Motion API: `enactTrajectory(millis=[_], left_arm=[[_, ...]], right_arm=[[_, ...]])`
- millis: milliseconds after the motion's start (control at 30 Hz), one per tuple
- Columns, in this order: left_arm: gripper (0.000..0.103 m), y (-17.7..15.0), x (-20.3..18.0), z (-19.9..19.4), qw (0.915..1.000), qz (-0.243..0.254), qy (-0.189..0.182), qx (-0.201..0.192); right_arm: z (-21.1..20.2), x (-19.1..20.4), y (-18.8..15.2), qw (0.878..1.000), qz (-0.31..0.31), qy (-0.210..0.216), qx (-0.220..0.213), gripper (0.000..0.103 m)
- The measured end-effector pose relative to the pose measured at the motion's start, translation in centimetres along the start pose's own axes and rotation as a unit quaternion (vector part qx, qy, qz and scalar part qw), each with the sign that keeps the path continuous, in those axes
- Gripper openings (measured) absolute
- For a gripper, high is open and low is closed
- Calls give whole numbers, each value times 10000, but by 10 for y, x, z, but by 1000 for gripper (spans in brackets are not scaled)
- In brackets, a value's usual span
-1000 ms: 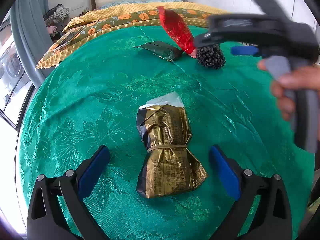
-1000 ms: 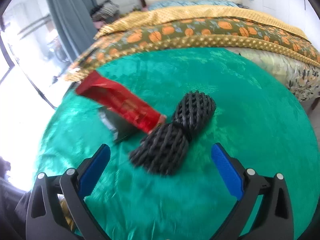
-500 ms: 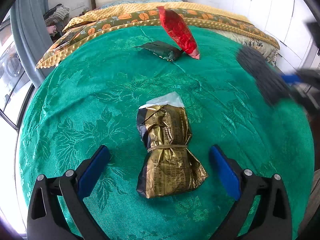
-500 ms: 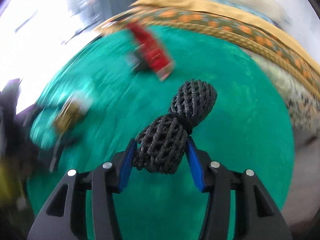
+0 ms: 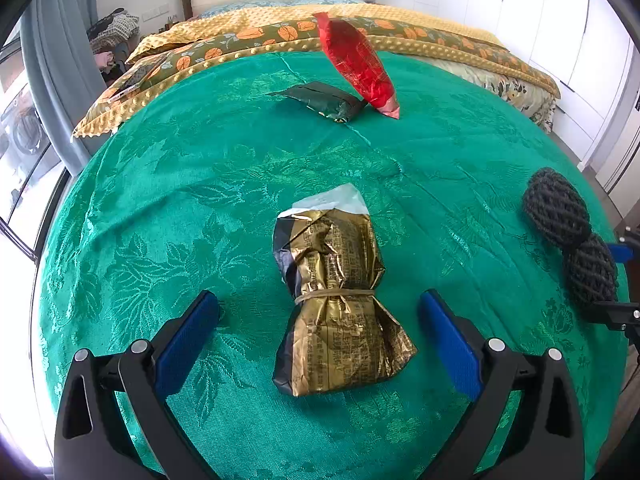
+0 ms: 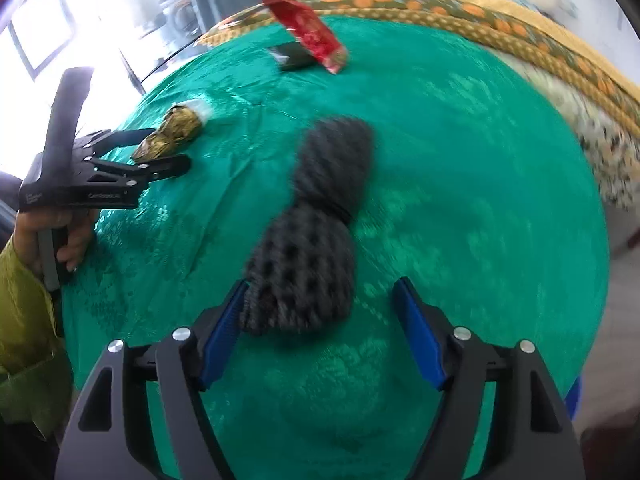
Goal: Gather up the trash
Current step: 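Grasp the black mesh fruit sleeves with the right tool while the left tool holds the gold package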
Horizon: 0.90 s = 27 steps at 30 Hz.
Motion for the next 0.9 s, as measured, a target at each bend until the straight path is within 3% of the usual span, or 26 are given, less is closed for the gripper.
enactTrajectory(millis=[200, 367, 533, 667, 733, 867, 900], left_arm=[[98, -1, 1, -1, 9999, -18, -98, -12], [98, -10, 8, -17, 9982, -98, -585, -65], [98, -8, 10, -30, 9943, -348, -996, -155], [98, -2, -1, -23, 9970, -91, -768, -22], [93, 2, -6, -20, 9984, 79, -558, 17], [86, 5, -5, -14, 9991, 115, -384, 137], [82, 4, -4, -13, 9992, 125, -348, 167]], right_arm=[[-8, -5, -11, 9998, 162, -83, -10, 81], [-29, -8, -16, 9997, 207, -111, -81, 85], [-36, -6, 3, 9997, 189, -81, -140, 85], [-22, 5, 27, 9999, -38, -146, 26, 85], [-13, 8, 37, 9996, -108, -240, 138, 83], [4, 15, 50, 9983, -304, -397, 315, 75], [9, 14, 52, 9977, -334, -477, 357, 67]])
Point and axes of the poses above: each gripper's, at about its wrist camera, not at the fingertips, and z roughly the way its jaws point, x to its left, y to its top, the point moved 7 cm from there along z, roughly the way its jaws point
